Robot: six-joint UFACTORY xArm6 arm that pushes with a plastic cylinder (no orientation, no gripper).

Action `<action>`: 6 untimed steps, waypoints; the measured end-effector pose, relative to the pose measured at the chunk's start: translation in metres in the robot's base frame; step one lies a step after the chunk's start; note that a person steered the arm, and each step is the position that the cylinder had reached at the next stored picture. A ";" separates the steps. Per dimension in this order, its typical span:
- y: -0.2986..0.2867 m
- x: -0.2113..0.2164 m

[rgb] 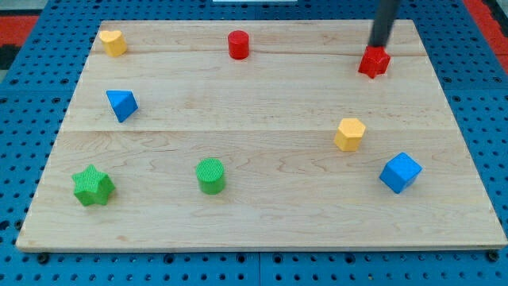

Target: Move the red star into the yellow hexagon

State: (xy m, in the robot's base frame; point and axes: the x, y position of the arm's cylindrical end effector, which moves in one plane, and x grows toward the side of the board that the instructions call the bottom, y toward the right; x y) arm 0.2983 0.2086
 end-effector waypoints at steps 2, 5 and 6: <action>-0.044 0.131; -0.098 0.087; -0.086 0.133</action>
State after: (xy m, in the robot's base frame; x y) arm 0.4314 0.1230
